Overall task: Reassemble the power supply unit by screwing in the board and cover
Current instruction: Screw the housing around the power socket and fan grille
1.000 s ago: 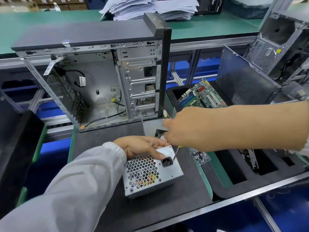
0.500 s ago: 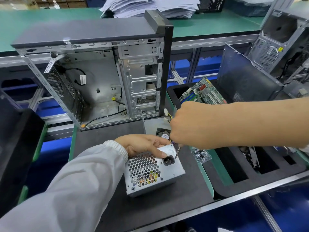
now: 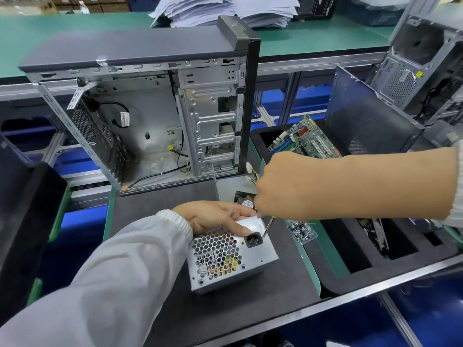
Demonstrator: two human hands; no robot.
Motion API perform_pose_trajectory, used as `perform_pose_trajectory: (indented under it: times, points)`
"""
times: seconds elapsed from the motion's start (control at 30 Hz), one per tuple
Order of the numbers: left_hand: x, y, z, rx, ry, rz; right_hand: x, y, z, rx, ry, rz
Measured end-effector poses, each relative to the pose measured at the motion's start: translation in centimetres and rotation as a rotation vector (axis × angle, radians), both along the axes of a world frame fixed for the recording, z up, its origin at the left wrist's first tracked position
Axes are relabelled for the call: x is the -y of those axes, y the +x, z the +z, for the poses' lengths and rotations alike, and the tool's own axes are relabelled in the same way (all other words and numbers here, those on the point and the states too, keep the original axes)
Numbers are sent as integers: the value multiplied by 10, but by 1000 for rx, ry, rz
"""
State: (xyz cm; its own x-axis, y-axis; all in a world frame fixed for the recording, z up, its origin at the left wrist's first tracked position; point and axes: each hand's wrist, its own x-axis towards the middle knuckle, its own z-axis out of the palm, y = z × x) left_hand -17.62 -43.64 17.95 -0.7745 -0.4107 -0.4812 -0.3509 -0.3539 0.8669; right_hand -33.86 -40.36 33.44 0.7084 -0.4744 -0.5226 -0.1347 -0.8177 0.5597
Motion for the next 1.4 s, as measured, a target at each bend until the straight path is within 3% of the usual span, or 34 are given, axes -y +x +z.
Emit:
perform_pose_trajectory:
  times: [0.2, 0.4, 0.57, 0.8, 0.97, 1.17, 1.27, 1.4]
  points:
    - [0, 0, 4, -7, -2, -51, 2, -3, -2, 39, 130, -51]
    - [-2, 0, 1, -29, 20, 44, -2, 1, 3, 47, 9, 12]
    - [-2, 0, 1, -23, 5, 1, 0, -2, -3, 67, 121, -88]
    - [-2, -2, 2, -1, -25, 18, -4, -1, 1, 61, 7, 44]
    - [-3, -2, 2, -9, -51, 20, -4, 1, 1, 7, 43, 99]
    - [-5, -2, 3, 12, -48, 45, -6, 9, 5, -14, 126, -67]
    - [-7, 2, 8, 32, -61, 17, -7, 10, 10, 36, 63, -85]
    - [-9, 35, 14, -26, -43, 183, 5, 17, 26, 235, -122, 7]
